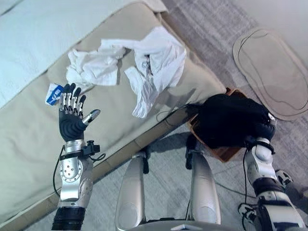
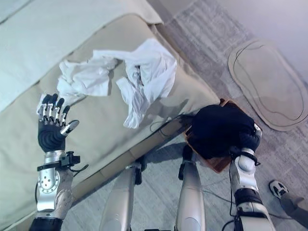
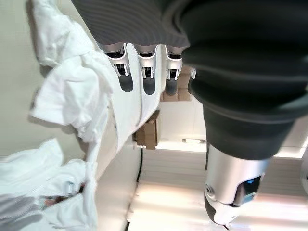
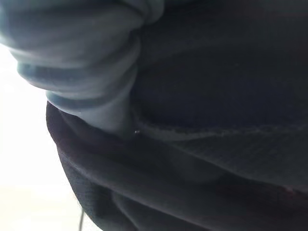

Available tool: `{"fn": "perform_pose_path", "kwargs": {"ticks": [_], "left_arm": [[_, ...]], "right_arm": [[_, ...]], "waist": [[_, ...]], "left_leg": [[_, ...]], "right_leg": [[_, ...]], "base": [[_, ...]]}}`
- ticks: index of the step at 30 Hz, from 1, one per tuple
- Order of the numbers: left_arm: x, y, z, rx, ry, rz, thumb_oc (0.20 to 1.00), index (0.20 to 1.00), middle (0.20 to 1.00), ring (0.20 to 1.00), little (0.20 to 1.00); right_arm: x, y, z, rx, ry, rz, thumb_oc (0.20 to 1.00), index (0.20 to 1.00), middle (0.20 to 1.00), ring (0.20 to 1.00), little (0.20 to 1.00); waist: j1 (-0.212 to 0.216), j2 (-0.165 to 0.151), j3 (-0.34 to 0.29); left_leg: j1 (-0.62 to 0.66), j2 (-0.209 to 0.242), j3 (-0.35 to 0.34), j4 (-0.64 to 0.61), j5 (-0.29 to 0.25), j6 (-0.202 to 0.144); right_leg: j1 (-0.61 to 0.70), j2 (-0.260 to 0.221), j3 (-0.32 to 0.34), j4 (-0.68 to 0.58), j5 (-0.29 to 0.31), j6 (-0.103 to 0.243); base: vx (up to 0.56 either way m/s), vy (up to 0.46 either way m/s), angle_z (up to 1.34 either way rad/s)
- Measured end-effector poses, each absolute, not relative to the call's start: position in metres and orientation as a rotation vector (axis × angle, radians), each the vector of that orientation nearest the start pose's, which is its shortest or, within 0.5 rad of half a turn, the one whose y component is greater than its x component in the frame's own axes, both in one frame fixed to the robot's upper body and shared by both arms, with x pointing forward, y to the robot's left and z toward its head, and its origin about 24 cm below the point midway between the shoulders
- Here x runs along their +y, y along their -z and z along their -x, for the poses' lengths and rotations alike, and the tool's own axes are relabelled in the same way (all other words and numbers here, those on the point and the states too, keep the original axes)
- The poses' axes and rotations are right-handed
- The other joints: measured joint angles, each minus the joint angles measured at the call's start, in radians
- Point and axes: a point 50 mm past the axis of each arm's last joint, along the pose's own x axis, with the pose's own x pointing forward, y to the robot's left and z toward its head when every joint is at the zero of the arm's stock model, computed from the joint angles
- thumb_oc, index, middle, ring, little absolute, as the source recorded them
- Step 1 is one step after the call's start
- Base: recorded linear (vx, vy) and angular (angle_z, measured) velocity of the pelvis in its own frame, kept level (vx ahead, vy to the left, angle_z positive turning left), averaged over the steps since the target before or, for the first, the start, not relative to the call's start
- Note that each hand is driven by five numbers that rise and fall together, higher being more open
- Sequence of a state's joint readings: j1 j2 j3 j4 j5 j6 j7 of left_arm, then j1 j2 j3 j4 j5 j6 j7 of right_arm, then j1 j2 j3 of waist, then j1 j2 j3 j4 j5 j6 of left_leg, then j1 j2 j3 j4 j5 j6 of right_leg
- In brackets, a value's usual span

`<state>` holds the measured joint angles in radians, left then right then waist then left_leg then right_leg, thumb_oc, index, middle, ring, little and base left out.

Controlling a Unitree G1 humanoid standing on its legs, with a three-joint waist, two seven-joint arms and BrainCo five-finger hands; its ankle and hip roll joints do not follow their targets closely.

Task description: Pick up clothes into the bucket

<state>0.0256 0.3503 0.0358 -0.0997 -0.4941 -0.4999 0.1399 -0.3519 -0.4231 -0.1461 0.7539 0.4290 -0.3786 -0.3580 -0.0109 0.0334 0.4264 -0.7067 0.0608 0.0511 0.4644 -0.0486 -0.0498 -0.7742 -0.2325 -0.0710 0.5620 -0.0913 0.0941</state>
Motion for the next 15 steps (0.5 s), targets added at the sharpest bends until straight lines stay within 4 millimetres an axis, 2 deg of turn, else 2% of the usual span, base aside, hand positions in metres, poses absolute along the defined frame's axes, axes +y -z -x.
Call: {"fn": "perform_pose_path", "kwargs": {"ticks": [3,5,7,8,11,12,13,14,15], "left_arm": [[0.226,-0.129,-0.233,-0.616,-0.146,0.172,1.000,1.000,1.000,1.000,1.000],[0.224,-0.130,-0.234,-0.617,-0.142,0.177,1.000,1.000,1.000,1.000,1.000],[0.220,-0.131,-0.235,-0.616,-0.113,0.170,1.000,1.000,1.000,1.000,1.000],[0.220,-0.131,-0.235,-0.614,-0.113,0.166,1.000,1.000,1.000,1.000,1.000],[0.220,-0.131,-0.235,-0.612,-0.117,0.179,1.000,1.000,1.000,1.000,1.000],[0.220,-0.130,-0.234,-0.604,-0.114,0.176,1.000,1.000,1.000,1.000,1.000],[0.220,-0.130,-0.234,-0.602,-0.111,0.178,1.000,1.000,1.000,1.000,1.000],[0.217,-0.134,-0.235,-0.612,-0.090,0.180,1.000,1.000,1.000,1.000,1.000],[0.217,-0.136,-0.235,-0.619,-0.087,0.183,1.000,1.000,1.000,1.000,1.000]], "right_arm": [[-0.320,-0.055,-0.296,-0.098,0.741,-0.082,0.200,0.200,0.200,0.200,0.200],[-0.324,-0.063,-0.300,-0.115,0.761,-0.100,0.200,0.200,0.200,0.200,0.200],[-0.335,-0.075,-0.305,-0.137,0.798,-0.108,0.200,0.200,0.200,0.200,0.200],[-0.343,-0.081,-0.305,-0.142,0.828,-0.111,0.200,0.200,0.200,0.200,0.200],[-0.357,-0.095,-0.307,-0.175,0.882,-0.129,0.200,0.200,0.200,0.200,0.200],[-0.364,-0.100,-0.305,-0.181,0.911,-0.135,0.200,0.200,0.200,0.200,0.200],[-0.368,-0.098,-0.302,-0.174,0.934,-0.144,0.200,0.200,0.200,0.200,0.200],[-0.379,-0.096,-0.296,-0.157,0.991,-0.159,0.200,0.200,0.200,0.200,0.200],[-0.385,-0.098,-0.294,-0.155,1.011,-0.157,0.200,0.200,0.200,0.200,0.200]], "waist": [[0.004,0.004,0.005],[0.002,0.011,0.015],[0.006,0.015,0.015],[0.010,0.017,0.014],[0.026,0.020,0.012],[0.031,0.025,0.012],[0.030,0.025,0.011],[0.022,0.026,0.004],[0.023,0.029,0.004]], "left_leg": [[-0.098,0.000,-0.002,0.070,-0.013,0.001],[-0.132,0.004,-0.005,0.105,-0.015,0.003],[-0.171,0.007,-0.008,0.140,-0.038,-0.008],[-0.199,0.009,-0.008,0.166,-0.038,-0.004],[-0.243,0.013,-0.015,0.184,-0.065,-0.013],[-0.263,0.017,-0.018,0.196,-0.070,-0.012],[-0.276,0.011,-0.018,0.216,-0.070,-0.012],[-0.318,-0.010,-0.023,0.257,-0.079,-0.027],[-0.361,-0.014,-0.032,0.358,-0.099,-0.014]], "right_leg": [[-0.102,-0.008,0.006,0.083,-0.022,-0.011],[-0.135,-0.009,0.007,0.119,-0.029,-0.019],[-0.174,-0.012,0.011,0.151,-0.047,-0.012],[-0.202,-0.007,0.014,0.168,-0.041,-0.018],[-0.245,-0.004,0.019,0.168,-0.054,0.003],[-0.271,0.002,0.022,0.212,-0.070,0.004],[-0.284,-0.007,0.029,0.246,-0.085,-0.008],[-0.319,-0.021,0.040,0.256,-0.090,-0.003],[-0.338,-0.021,0.040,0.252,-0.089,0.000]], "base": [[-0.05,-0.001,0.08],[-0.01,0.003,0.10],[-0.03,0.010,0.00],[-0.03,0.007,-0.05],[0.03,0.007,-0.21],[-0.03,0.022,-0.13],[-0.02,0.021,0.22],[-0.01,0.018,0.31],[-0.01,0.015,-0.11]]}}
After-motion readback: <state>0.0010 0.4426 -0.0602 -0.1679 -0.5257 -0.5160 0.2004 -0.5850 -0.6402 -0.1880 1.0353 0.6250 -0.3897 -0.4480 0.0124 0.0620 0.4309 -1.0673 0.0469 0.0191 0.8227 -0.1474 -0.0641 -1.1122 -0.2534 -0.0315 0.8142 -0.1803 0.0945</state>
